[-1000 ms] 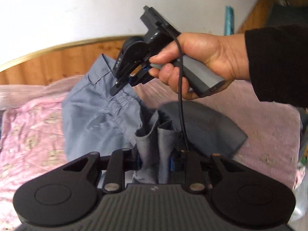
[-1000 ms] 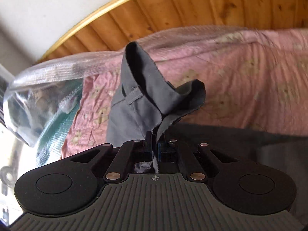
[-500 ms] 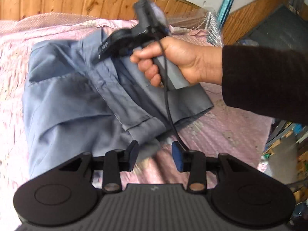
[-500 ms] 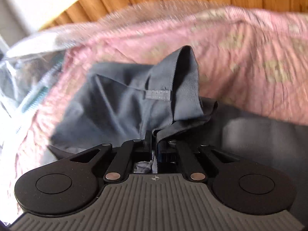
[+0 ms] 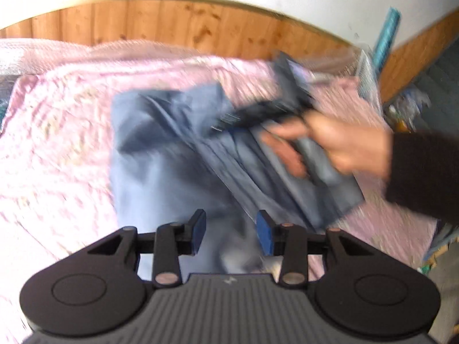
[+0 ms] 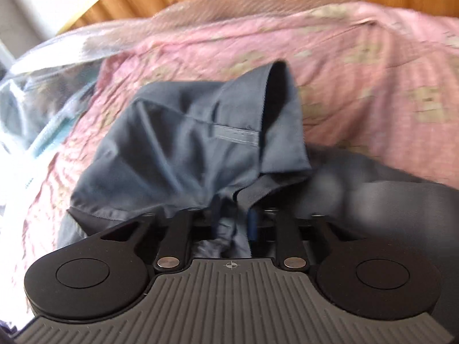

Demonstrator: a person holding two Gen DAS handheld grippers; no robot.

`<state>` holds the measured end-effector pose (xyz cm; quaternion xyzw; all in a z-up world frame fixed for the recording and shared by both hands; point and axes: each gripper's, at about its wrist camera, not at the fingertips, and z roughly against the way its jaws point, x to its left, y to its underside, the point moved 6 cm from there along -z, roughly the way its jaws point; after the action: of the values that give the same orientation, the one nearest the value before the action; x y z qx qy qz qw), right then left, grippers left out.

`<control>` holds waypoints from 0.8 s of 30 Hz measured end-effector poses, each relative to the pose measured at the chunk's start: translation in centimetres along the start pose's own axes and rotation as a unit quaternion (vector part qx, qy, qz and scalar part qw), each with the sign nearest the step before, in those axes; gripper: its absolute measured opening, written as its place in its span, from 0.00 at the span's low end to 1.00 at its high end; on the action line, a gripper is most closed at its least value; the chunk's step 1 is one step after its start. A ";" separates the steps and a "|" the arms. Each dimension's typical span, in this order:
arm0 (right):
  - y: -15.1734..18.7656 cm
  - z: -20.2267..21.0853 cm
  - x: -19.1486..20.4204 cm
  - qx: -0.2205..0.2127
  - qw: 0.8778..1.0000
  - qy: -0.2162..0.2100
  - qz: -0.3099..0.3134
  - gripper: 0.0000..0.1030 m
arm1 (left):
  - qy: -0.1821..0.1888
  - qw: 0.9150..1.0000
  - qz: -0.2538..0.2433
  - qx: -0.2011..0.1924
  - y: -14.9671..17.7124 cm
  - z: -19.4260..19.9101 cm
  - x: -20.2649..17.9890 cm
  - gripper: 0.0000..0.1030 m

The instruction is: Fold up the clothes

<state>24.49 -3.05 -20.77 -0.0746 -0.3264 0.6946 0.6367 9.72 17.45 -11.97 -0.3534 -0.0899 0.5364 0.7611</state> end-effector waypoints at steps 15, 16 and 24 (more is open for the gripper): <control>14.5 17.9 28.2 -0.060 0.972 0.065 0.216 0.78 | 0.056 0.970 0.232 0.035 -7.8 -14.1 20.1 0.59; 15.3 17.3 30.0 -0.053 0.963 0.075 0.254 0.81 | 0.059 0.970 0.231 0.039 -7.9 -14.8 20.4 0.59; 17.5 11.6 32.1 0.007 0.882 0.221 0.415 0.46 | 0.101 0.961 0.249 0.065 -9.1 -18.6 20.9 0.58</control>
<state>-1.89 23.21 -11.39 -0.3507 -0.1112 0.8631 0.3461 34.68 26.08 -24.94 -0.3667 0.1130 0.6752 0.6300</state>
